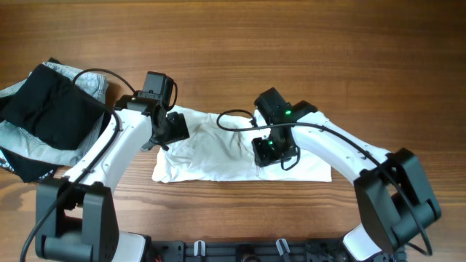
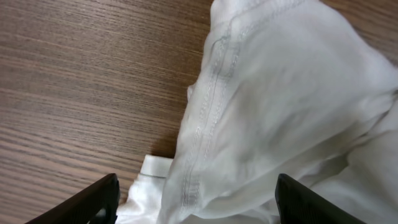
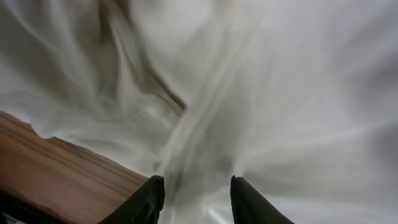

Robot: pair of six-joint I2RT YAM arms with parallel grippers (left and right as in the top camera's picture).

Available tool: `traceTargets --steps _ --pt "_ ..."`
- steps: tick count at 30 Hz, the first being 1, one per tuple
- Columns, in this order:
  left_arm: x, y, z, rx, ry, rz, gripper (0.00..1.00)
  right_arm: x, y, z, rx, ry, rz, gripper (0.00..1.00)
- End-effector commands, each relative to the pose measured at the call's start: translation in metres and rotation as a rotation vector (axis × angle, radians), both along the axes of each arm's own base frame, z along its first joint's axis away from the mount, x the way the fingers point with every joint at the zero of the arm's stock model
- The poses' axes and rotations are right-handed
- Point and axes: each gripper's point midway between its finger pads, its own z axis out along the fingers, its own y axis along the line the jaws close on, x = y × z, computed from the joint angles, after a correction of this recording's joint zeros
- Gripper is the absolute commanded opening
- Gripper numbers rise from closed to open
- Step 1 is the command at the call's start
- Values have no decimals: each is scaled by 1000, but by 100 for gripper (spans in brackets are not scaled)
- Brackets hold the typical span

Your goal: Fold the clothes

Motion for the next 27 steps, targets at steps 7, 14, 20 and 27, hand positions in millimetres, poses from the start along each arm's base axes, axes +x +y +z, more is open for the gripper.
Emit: traceTargets --steps 7,14,20,27 --pt "-16 4 -53 35 184 -64 79 36 -33 43 -90 -160 -181 40" --pt "-28 -18 -71 -90 270 -118 13 36 -34 43 -94 -160 -182 40" --pt "-2 17 -55 18 209 -47 4 48 -66 42 -189 -187 -272 40" --pt "51 95 8 92 101 158 4 68 -118 45 -213 -192 -382 41"
